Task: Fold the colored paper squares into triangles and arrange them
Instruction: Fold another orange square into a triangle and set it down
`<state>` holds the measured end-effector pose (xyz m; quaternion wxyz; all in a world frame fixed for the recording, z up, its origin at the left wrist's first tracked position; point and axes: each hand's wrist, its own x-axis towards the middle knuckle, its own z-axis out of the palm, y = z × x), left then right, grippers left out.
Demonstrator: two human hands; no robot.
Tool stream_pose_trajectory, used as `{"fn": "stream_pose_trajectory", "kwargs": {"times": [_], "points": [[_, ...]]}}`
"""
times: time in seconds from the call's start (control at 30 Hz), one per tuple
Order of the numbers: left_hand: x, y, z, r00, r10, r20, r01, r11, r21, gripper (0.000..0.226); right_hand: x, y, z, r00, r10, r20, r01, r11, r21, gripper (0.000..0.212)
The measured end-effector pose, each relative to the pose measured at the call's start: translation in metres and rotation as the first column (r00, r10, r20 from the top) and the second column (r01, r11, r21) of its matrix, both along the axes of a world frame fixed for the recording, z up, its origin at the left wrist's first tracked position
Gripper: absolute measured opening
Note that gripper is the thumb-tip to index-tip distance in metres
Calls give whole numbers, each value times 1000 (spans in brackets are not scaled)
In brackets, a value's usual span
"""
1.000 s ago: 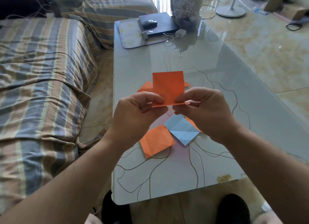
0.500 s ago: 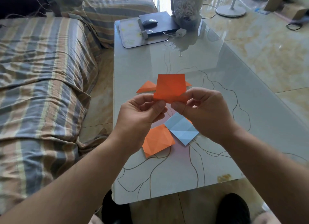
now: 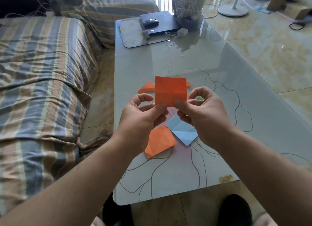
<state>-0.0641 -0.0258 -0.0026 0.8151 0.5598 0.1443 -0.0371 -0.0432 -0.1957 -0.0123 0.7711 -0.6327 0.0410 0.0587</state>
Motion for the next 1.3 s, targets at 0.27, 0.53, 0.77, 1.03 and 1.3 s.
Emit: {"fn": "stream_pose_trajectory", "kwargs": {"times": [0.27,0.53,0.77,1.03,1.3], "points": [[2,-3,-2,987,-42,-152,19,988,-150,40,3,1,2,965,22,-260,12,992,128,38],[2,-5,-7,970,-152,-188,142,988,-62,21,2,3,0,950,77,-303,-26,986,166,33],[2,-7,-12,968,-127,-214,125,992,-23,8,-2,6,-4,918,149,-367,-116,987,112,16],[5,-5,-15,956,-108,-272,81,991,-107,10,-8,14,-8,900,201,-386,-204,978,34,12],[3,-6,-14,987,-114,-112,121,991,61,19,-5,9,-5,952,165,-258,-203,971,-129,13]]}}
